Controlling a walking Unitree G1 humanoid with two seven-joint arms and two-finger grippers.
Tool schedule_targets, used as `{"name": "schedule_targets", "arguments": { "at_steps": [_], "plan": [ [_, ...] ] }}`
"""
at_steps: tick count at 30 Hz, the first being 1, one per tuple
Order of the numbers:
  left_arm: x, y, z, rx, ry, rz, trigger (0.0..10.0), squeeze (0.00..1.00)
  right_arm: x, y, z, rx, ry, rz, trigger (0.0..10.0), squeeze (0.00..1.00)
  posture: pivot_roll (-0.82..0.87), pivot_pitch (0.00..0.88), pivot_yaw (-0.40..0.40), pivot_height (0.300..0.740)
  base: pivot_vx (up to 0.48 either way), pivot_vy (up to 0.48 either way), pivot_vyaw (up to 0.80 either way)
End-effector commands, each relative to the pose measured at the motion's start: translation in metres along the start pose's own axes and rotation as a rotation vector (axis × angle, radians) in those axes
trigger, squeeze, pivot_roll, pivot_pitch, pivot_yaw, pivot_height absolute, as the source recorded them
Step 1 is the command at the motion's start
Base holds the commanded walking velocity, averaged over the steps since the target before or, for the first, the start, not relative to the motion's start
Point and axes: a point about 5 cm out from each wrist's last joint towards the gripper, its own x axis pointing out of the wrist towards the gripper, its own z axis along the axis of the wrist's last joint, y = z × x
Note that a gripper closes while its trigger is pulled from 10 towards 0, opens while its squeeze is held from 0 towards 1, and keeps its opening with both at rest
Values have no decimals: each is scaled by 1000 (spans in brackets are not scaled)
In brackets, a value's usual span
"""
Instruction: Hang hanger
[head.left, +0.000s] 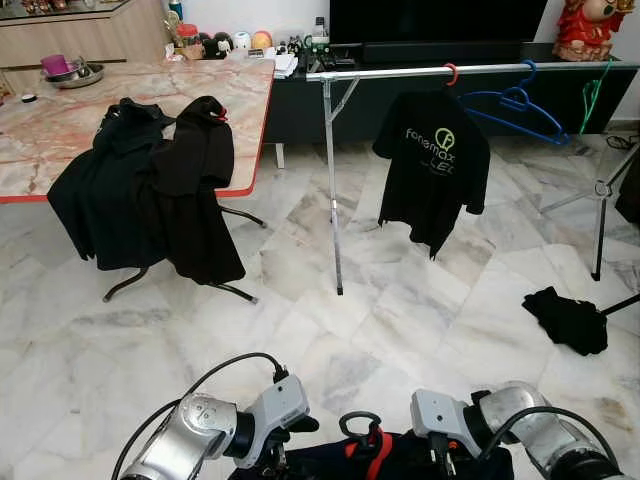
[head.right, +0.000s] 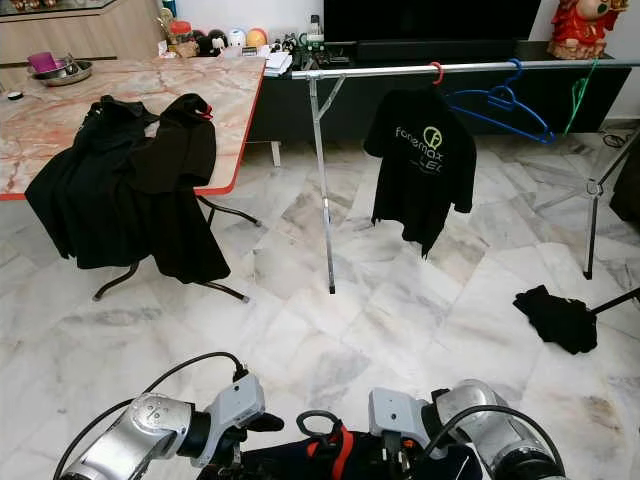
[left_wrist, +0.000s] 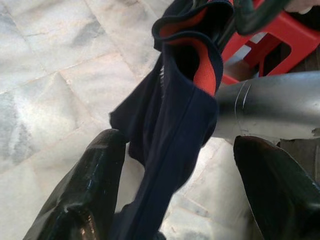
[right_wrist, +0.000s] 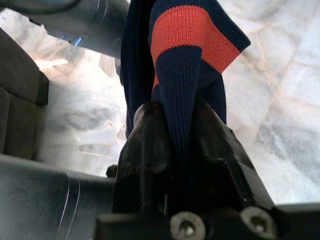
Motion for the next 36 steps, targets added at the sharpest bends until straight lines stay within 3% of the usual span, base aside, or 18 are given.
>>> {"name": "schedule_targets", "arguments": {
  "at_steps": [1, 7, 17, 18, 19, 36],
  "plan": [
    [-1, 2, -2, -13, 6, 4, 10000, 0, -1, -6, 12, -39, -44, -23, 0, 0, 116, 115, 20, 740, 0, 0, 0],
    [4, 6, -2, -59, -24, 6, 10000, 0, -2, -15, 28, -56, -109, -36, 0, 0, 113, 120, 22, 740, 0, 0, 0],
    [9, 14, -1, -86, -45, 70, 9686, 0, -4, -17, 36, -63, -144, -29, 0, 0, 111, 124, 22, 740, 0, 0, 0],
    [9, 14, -1, -89, -47, 75, 4157, 0, -4, -17, 36, -63, -144, -29, 0, 0, 111, 124, 22, 740, 0, 0, 0],
    [11, 16, 0, -92, -53, 90, 0, 0, -4, -17, 36, -60, -146, -28, 0, 0, 111, 124, 22, 740, 0, 0, 0],
    [13, 19, 0, -91, -63, 99, 0, 0, -3, -15, 32, -35, -139, -33, 0, 0, 112, 129, 24, 740, 0, 0, 0]
  ]
}}
